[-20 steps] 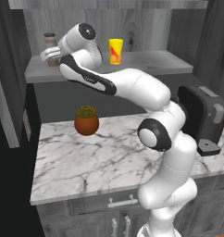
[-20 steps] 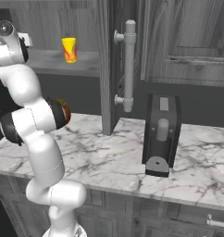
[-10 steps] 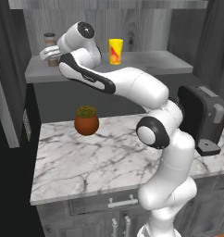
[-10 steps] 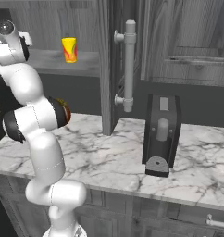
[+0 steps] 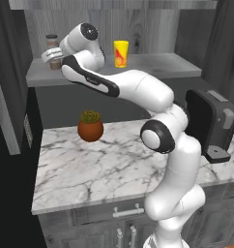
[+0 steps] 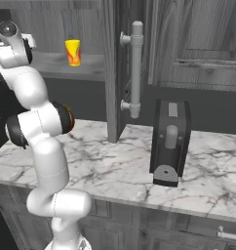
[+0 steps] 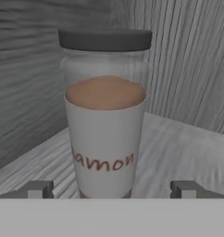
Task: Take the cinnamon bottle from the cabinet and place it on the dining table, next to the plate with the cupcake. Then take the chocolate from the dining counter and place it on the cupcake plate.
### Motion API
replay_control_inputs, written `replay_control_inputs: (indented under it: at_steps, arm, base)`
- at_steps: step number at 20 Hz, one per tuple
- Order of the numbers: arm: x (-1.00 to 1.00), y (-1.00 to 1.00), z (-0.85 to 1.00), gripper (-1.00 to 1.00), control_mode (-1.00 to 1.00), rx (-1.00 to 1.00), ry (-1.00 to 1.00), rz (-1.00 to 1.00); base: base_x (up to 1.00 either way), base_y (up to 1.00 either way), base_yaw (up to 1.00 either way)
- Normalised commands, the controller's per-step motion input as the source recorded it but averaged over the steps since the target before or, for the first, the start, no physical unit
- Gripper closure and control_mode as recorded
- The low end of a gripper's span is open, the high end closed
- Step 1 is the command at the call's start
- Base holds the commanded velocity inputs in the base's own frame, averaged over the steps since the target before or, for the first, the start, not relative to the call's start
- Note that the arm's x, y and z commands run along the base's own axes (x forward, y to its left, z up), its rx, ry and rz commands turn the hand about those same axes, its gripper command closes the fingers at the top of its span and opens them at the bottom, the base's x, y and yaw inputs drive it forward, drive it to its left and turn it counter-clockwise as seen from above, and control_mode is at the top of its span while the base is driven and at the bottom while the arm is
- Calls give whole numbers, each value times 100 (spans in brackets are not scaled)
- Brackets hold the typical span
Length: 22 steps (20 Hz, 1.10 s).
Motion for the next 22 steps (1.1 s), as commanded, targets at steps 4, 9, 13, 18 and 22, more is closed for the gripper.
replay_control_inputs:
  at_steps: [4, 9, 13, 18, 22]
  arm:
    - [14, 14, 0, -100, -100, 0, 0, 0]
    - [16, 18, 0, -100, -100, 0, 0, 0]
    - [13, 13, 0, -100, -100, 0, 0, 0]
    - [13, 3, 0, -100, -100, 0, 2, 0]
    - [3, 7, -1, 100, -100, 0, 0, 0]
  base:
    - [0, 0, 0]
    - [0, 0, 0]
    - [0, 0, 0]
    - [0, 0, 0]
    - [0, 0, 0]
